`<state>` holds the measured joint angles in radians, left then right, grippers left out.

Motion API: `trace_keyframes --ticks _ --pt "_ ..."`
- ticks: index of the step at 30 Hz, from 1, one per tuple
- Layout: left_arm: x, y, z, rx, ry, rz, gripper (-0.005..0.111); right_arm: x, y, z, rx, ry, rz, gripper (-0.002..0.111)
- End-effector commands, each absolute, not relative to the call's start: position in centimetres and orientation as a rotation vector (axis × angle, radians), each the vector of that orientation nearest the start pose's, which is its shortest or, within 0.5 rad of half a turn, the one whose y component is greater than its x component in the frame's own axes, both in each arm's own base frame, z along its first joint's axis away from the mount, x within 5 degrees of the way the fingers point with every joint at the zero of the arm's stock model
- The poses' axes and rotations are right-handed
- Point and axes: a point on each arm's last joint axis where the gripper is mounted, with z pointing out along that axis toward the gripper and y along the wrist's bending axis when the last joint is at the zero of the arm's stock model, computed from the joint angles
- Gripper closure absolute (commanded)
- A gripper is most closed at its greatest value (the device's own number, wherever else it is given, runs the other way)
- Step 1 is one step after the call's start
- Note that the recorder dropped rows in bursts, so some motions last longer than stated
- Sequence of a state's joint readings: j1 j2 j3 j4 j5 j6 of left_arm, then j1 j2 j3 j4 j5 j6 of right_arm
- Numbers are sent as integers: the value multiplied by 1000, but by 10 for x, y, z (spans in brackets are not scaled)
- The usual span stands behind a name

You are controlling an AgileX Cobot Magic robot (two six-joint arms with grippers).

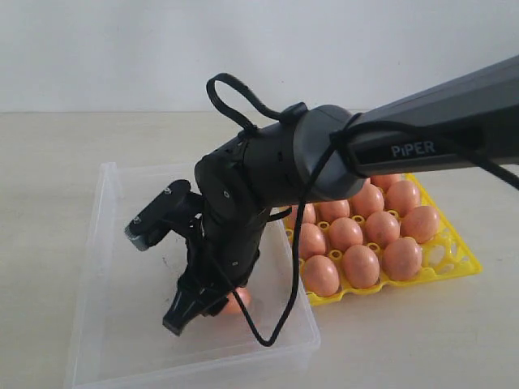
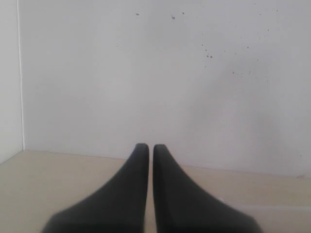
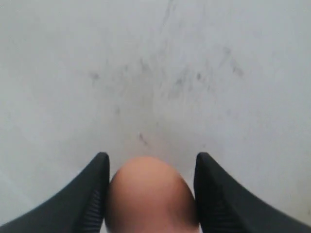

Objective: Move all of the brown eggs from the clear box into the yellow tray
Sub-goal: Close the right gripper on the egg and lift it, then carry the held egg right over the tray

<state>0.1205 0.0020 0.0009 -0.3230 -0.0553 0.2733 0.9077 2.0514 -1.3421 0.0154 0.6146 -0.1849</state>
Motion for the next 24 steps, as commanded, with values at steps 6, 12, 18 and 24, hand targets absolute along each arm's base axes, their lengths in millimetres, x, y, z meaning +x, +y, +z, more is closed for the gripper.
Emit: trace_keyframes --ticks 6,12,18,24 --pt "55 8 218 -127 1429 77 103 247 314 160 -1183 2073 375 108" --pt "55 8 218 -127 1429 77 103 235 273 189 -921 1887 471 108" --pt "55 8 218 -127 1429 77 103 226 198 205 -566 1764 456 108" --pt "55 8 218 -127 1429 77 103 207 135 197 -370 1716 375 108"
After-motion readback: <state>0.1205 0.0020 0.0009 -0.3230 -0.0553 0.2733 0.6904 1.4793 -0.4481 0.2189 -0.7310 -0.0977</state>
